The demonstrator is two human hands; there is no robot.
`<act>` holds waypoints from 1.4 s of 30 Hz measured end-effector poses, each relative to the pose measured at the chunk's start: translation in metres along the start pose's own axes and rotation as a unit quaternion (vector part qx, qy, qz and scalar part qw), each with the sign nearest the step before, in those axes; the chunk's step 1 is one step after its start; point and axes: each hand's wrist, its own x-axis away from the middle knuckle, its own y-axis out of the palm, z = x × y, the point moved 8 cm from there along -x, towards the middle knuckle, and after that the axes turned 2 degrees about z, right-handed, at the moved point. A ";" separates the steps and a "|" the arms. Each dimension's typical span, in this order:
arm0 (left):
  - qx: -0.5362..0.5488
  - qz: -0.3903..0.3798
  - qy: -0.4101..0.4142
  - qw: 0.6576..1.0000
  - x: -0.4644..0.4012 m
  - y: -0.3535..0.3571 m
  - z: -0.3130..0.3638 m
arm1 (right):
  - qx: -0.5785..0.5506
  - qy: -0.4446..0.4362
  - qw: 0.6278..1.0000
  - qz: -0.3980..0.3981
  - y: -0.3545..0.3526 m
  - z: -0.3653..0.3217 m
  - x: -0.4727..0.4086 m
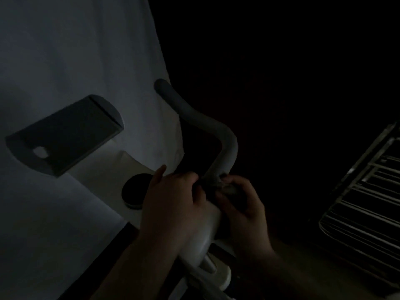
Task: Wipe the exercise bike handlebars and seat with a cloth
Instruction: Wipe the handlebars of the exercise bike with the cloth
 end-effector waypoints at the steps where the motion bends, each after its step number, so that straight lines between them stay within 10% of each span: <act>1: 0.006 0.003 -0.001 1.000 0.001 0.000 -0.001 | -0.055 0.021 0.998 0.015 -0.004 0.004 -0.003; 11: -0.005 0.027 0.012 1.000 -0.002 -0.003 0.002 | -0.104 0.034 0.992 0.059 -0.011 0.005 -0.011; 24: 0.050 -0.083 -0.066 0.993 -0.032 0.014 -0.003 | 0.353 -0.244 0.899 -0.088 0.019 -0.042 -0.014; 42: 0.155 0.016 -0.072 0.985 -0.029 0.008 0.004 | 0.281 -0.199 0.939 -0.011 -0.001 -0.036 -0.046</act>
